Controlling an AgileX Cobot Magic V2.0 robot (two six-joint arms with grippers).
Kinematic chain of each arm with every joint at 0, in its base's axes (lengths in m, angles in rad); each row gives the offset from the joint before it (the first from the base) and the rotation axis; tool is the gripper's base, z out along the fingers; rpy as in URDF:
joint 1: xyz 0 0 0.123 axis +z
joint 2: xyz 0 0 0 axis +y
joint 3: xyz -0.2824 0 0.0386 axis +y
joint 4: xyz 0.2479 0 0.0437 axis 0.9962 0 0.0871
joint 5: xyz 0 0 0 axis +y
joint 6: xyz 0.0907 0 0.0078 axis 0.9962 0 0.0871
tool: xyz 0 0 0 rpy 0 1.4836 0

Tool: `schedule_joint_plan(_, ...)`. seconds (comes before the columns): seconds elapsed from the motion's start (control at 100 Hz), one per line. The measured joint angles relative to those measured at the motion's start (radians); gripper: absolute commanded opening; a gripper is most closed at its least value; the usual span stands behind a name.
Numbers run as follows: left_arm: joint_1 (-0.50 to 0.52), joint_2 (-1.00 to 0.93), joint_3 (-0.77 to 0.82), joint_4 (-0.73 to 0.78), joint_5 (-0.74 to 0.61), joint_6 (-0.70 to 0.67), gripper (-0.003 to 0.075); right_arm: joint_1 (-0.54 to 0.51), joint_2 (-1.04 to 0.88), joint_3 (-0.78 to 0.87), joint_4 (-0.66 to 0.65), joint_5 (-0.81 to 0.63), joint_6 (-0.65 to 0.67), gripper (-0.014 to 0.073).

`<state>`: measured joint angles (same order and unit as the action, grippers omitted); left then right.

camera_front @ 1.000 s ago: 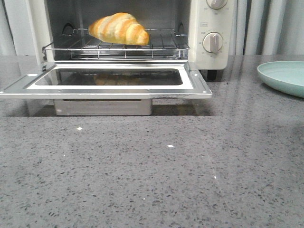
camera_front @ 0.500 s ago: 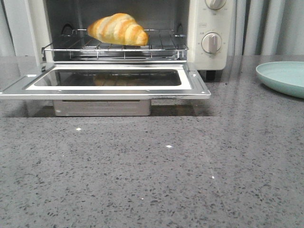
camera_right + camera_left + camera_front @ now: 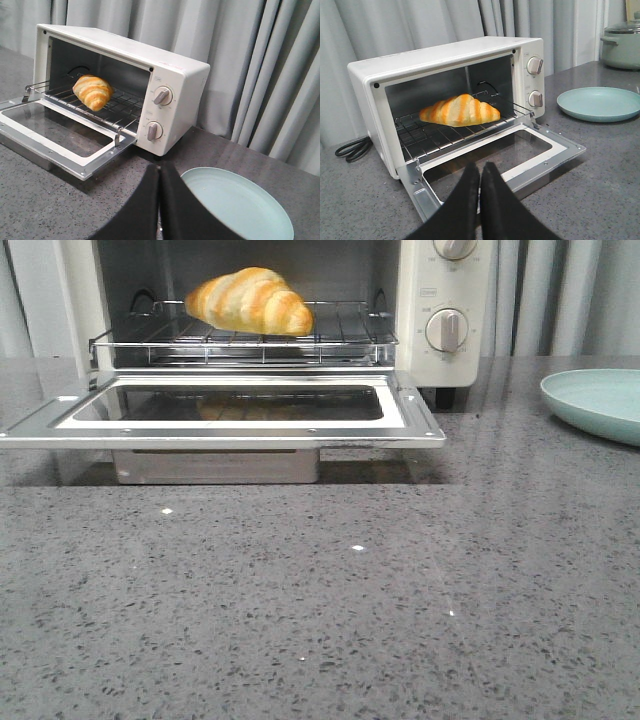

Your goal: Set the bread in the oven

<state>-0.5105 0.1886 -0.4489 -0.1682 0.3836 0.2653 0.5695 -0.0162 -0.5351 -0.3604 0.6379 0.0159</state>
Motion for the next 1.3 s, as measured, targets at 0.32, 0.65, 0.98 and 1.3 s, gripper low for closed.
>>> schedule_joint_plan(0.32, 0.010, -0.005, 0.085, 0.032, -0.052, 0.000, -0.0021, 0.000, 0.000, 0.000, 0.001, 0.000, 0.004, -0.0048)
schedule_joint_plan(0.65, 0.245, -0.090, 0.437, 0.095, -0.384, -0.041, -0.0021, 0.000, 0.000, 0.000, 0.001, 0.000, 0.004, -0.0048)
schedule_joint_plan(0.98, 0.358, -0.190, 0.450, 0.135, -0.238, -0.193, -0.0022, 0.000, 0.000, 0.000, 0.001, 0.000, 0.004, -0.0048)
schedule_joint_plan(1.3, 0.400, -0.190, 0.450, 0.153, -0.114, -0.286, -0.0021, 0.000, 0.000, 0.000, 0.004, 0.000, 0.004, -0.0048)
